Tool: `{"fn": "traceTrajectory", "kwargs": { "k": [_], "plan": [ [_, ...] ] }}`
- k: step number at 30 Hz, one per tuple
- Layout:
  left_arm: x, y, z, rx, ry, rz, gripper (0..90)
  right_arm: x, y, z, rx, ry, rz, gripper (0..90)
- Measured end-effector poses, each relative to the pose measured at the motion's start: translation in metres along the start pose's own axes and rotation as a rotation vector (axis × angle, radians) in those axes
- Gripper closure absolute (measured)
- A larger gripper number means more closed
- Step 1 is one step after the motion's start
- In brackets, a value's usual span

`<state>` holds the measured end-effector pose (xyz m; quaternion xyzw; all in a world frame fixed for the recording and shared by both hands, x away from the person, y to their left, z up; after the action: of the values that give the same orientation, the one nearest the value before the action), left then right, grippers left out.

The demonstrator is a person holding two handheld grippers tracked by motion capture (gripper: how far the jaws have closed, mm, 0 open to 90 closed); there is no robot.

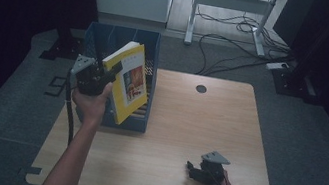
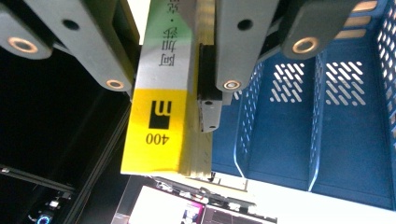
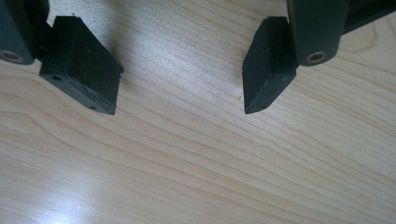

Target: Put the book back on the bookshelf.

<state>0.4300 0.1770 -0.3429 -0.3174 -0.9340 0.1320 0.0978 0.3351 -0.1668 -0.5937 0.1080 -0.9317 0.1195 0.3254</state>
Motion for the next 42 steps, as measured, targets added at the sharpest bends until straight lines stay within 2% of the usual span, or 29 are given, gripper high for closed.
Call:
{"fn": "traceTrajectory", "kwargs": {
  "k": [18,23,42],
  "plan": [
    [-0.019,0.013,0.001,0.007,0.01,-0.055,75.3,0.0,-0.001,0.0,-0.008,0.001,-0.003,27.1],
    [-0.026,0.012,-0.001,-0.008,0.014,-0.058,75.3,0.0,-0.001,0.0,-0.01,0.001,-0.004,27.1],
    [-0.043,0.022,0.005,0.016,0.032,-0.073,75.3,0.0,-0.001,0.0,-0.01,-0.001,0.0,27.2]
  ]
}}
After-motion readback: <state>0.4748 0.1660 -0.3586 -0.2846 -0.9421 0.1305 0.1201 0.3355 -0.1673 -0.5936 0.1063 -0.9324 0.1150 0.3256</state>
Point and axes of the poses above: each handheld gripper's, and its own axes: x roughly backward along the jaws, z roughly out of its underside, y roughly to its left, the point moved 6 cm from there along -x, roughly forward along the jaws, and after that the axes turned 15 degrees about z, right-handed, at the moved point
